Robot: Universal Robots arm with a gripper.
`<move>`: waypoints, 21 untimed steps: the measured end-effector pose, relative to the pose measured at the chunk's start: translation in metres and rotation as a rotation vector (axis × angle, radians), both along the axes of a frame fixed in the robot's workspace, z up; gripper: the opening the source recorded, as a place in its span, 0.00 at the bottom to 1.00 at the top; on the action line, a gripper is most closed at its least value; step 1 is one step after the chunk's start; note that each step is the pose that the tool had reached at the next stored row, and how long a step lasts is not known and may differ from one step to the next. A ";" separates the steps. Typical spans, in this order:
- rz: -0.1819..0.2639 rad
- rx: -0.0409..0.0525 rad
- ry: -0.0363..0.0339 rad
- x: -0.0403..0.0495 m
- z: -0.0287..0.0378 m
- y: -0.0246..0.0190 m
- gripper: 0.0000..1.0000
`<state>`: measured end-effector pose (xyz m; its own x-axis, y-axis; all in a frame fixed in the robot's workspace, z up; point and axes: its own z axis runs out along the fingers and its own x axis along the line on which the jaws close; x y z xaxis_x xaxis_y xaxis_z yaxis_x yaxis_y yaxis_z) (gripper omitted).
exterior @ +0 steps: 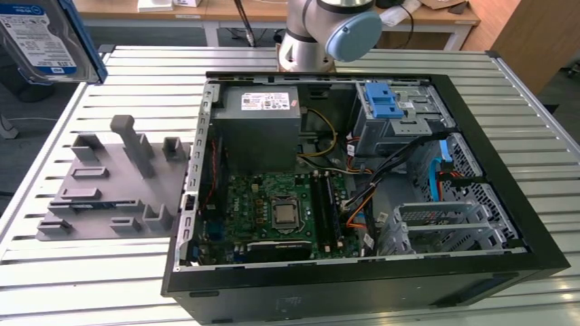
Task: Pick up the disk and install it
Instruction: 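Pick up the disk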
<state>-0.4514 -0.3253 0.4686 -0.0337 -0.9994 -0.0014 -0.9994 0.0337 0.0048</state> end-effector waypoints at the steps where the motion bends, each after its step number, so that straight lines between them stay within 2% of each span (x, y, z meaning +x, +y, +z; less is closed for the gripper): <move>1: 0.000 -0.0001 0.0002 0.0019 0.0001 0.0000 0.36; 21: 0.000 -0.0001 0.0001 0.0041 0.0011 -0.0001 0.36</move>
